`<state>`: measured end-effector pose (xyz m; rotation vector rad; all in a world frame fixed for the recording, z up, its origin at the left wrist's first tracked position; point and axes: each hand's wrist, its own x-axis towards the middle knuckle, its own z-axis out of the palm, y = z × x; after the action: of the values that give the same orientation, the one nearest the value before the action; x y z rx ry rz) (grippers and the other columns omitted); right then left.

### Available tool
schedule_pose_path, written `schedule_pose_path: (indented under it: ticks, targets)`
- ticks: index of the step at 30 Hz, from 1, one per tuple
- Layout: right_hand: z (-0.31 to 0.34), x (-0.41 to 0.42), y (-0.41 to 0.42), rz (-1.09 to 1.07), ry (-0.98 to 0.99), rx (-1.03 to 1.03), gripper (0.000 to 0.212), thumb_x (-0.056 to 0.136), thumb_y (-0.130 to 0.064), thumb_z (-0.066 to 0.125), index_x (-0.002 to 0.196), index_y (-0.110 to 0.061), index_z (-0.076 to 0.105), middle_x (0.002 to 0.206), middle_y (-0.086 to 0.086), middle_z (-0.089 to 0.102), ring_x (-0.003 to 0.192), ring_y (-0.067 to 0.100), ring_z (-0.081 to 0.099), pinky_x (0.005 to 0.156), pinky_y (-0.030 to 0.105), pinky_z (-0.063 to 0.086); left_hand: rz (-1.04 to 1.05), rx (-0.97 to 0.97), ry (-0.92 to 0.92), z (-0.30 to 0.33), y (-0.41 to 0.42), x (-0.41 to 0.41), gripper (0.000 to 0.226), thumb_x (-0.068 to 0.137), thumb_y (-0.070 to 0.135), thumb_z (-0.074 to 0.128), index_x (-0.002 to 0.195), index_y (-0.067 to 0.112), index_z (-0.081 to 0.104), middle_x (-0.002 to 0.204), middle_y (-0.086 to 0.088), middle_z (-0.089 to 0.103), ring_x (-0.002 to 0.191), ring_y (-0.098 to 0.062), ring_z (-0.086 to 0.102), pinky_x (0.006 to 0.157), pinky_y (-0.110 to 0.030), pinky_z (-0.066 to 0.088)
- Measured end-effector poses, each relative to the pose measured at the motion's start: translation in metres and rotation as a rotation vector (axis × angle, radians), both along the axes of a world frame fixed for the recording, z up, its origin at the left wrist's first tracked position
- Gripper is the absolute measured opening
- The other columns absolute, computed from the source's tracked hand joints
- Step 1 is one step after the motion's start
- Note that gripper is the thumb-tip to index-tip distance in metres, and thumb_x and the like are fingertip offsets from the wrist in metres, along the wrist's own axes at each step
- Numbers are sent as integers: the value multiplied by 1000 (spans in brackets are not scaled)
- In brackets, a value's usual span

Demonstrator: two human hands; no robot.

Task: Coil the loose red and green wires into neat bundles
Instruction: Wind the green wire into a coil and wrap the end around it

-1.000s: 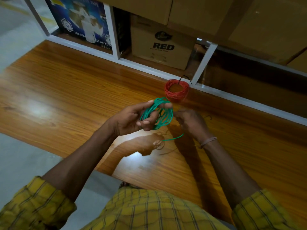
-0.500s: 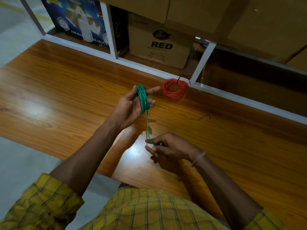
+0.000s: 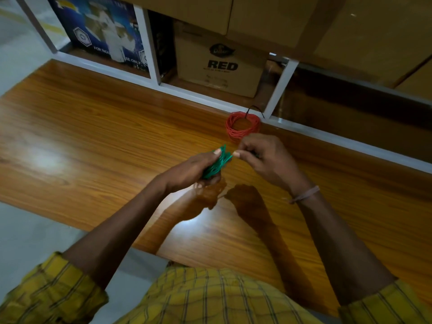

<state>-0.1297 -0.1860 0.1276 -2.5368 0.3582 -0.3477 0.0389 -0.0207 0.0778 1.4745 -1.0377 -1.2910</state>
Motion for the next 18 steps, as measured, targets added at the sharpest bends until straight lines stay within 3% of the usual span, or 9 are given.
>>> schedule_pose_path:
  ticks: [3, 7, 11, 13, 16, 18]
  targets:
    - [-6, 1, -9, -85, -124, 26, 11, 89, -18, 83, 83, -12, 76, 83, -1, 65, 75, 9, 56, 64, 18, 40, -1, -42, 87, 2, -1, 1, 56, 116, 46, 29, 108, 8, 69, 66, -3, 43, 56, -16, 32, 54, -31, 26]
    - [-17, -3, -3, -143, -221, 50, 9, 88, -21, 85, 85, -14, 80, 85, -3, 74, 82, 15, 65, 72, 33, 51, 62, -57, 241, 2, -5, 7, 65, 114, 47, 31, 96, -3, 69, 55, 3, 29, 48, -12, 17, 47, -27, 15]
    - [-26, -8, 8, -226, -250, 29, 7, 91, -26, 79, 94, -21, 78, 85, -9, 72, 86, 11, 64, 77, 41, 52, 180, 47, 463, -2, -12, 11, 61, 115, 42, 27, 78, 5, 59, 46, 8, 26, 36, -4, 15, 41, -22, 7]
    - [-29, -9, 12, -255, -243, 65, 7, 92, -23, 78, 98, -19, 74, 85, -8, 71, 85, 8, 67, 75, 38, 54, 207, 78, 502, -2, -14, 11, 57, 115, 36, 26, 67, 12, 48, 45, 8, 26, 33, -3, 16, 40, -21, 6]
    - [-33, -11, 18, -253, -233, 144, 6, 95, -12, 74, 99, -14, 70, 85, -5, 72, 82, 5, 70, 68, 29, 56, 223, 96, 570, -2, -17, 13, 42, 114, 30, 27, 74, 21, 37, 46, 9, 26, 31, -1, 17, 36, -16, 10]
    - [-37, -11, 21, -252, -242, 219, 8, 96, -4, 71, 98, -12, 70, 85, -1, 75, 81, 11, 74, 69, 37, 62, 266, 84, 639, -1, -20, 13, 31, 114, 26, 30, 85, 23, 41, 48, 8, 28, 31, 0, 18, 37, -15, 10]
